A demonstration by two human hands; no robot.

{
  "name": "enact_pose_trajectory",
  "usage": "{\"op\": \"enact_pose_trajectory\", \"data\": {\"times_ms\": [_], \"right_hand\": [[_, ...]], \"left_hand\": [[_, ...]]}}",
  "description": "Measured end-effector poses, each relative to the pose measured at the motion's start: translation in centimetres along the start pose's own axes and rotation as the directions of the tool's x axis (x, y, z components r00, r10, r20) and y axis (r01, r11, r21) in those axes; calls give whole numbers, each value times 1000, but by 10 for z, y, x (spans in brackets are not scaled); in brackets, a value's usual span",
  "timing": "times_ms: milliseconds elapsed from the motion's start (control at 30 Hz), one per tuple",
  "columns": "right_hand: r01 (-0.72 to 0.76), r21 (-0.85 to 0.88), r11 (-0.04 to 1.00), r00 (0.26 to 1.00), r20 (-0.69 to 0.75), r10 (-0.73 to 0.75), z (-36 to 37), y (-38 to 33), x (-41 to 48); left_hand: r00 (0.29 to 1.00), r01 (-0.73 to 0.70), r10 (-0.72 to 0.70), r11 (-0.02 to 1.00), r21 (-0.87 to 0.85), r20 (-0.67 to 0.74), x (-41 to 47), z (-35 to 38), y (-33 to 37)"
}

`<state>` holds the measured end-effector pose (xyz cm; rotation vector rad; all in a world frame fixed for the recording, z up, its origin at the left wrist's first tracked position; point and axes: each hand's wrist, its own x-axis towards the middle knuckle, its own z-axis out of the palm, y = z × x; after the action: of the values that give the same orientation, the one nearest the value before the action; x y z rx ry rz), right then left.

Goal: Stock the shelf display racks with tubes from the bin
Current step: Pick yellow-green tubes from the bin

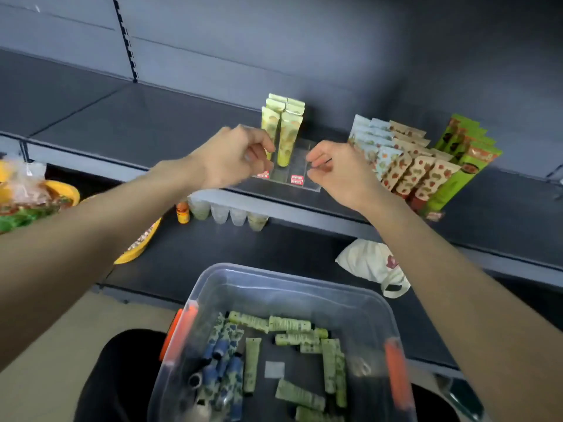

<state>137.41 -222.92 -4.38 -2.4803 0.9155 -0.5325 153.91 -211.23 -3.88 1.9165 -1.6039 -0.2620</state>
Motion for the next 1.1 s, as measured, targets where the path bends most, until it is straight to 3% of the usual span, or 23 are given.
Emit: {"op": "enact_pose_trajectory", "data": {"times_ms": [200, 367, 533, 700, 800, 900, 1000, 1100], "right_hand": [[-156, 80, 984, 979, 142, 144, 59, 44, -103], [-313, 58, 948, 905, 322, 279, 120, 91, -180], [-480, -47, 876, 736, 521, 431, 180, 131, -227], [-492, -168, 854, 544, 706, 453, 217, 162, -243], [-458, -224, 860, 498, 737, 457, 226, 173, -241], [-326, -290, 900, 479, 770, 421, 232, 175, -242], [-215, -315, 924, 459, 803, 380, 239, 173, -243], [-285, -280, 917, 464, 797, 387, 242, 175, -244]], "left_hand": [[969, 128, -103, 987, -97, 225, -83, 96, -9], [885, 288, -228, 953, -92, 405, -141, 187, -34], [749, 473, -397, 881, -7, 531, -181, 262, -54], [657, 547, -532, 824, 148, 534, -193, 301, -75], [672, 529, -533, 831, 170, 514, -191, 311, -84], [684, 444, -502, 862, 244, 530, -191, 322, -90], [710, 445, -491, 868, 219, 505, -189, 327, -90], [753, 426, -424, 897, 117, 503, -187, 332, -89]]}}
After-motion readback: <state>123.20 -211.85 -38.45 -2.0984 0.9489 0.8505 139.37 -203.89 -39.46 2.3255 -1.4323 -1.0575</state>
